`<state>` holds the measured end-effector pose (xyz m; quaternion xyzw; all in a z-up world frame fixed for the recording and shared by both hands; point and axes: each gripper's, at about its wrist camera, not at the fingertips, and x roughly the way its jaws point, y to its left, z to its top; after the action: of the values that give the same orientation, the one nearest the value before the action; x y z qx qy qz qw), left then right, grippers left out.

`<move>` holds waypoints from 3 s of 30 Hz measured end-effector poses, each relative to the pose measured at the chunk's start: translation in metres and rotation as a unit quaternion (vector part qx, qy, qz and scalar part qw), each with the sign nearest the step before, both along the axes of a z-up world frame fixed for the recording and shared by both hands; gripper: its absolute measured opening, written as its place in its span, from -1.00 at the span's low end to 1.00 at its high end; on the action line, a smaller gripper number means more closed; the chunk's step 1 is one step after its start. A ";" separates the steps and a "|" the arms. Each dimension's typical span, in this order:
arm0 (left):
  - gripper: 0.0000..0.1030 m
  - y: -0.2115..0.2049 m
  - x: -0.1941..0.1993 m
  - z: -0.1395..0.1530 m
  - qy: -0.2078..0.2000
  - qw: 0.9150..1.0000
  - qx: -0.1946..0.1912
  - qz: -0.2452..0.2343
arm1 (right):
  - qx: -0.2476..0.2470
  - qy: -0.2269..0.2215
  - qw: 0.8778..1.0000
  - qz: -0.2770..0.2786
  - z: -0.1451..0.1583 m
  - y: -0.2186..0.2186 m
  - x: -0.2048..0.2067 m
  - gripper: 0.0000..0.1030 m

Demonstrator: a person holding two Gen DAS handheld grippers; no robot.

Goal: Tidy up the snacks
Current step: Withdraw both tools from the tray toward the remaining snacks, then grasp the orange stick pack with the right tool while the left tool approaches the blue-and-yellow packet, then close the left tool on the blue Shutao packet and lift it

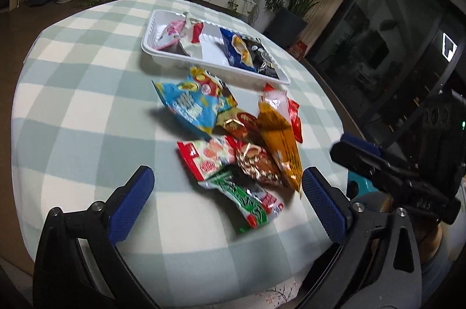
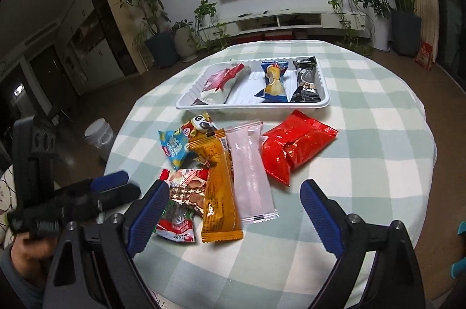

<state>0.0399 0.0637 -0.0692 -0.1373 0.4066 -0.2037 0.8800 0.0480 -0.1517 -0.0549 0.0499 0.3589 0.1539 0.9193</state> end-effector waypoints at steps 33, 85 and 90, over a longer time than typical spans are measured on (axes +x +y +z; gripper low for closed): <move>0.97 0.043 0.016 -0.005 0.035 0.996 -0.029 0.076 | -0.085 0.067 0.994 0.021 -0.038 0.043 0.041 -0.56; -0.12 0.001 0.126 0.012 0.076 0.989 0.128 -0.015 | 0.085 0.034 0.995 -0.041 -0.033 -0.036 0.032 -0.60; -0.12 0.029 0.105 0.027 0.063 0.996 0.069 0.000 | 0.136 0.044 0.988 -0.057 -0.032 -0.054 0.033 -0.60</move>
<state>0.1445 0.0929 -0.0427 -0.0886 0.4740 -0.1665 0.8601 0.0809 -0.2053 -0.0868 0.2021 0.3716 0.1461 0.8943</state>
